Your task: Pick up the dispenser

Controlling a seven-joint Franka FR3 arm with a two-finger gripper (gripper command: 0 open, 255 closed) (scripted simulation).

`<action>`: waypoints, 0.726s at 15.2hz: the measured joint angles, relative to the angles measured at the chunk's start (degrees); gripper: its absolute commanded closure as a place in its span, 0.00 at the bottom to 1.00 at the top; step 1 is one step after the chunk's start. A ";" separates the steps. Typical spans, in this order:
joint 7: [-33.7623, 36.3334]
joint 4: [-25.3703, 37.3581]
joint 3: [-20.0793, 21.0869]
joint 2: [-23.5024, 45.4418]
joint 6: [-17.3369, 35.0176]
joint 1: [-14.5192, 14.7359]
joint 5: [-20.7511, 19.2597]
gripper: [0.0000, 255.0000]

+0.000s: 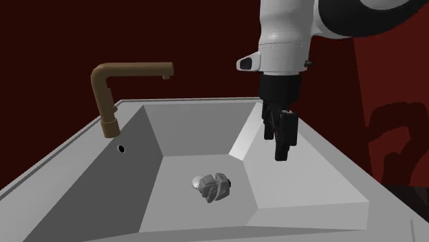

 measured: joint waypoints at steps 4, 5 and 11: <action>-3.90 4.79 -1.28 9.55 5.38 -0.01 3.34 0.00; -4.70 6.11 -1.37 11.59 6.19 -0.03 4.23 0.00; -10.97 14.74 -1.23 25.20 11.60 -1.70 10.49 0.00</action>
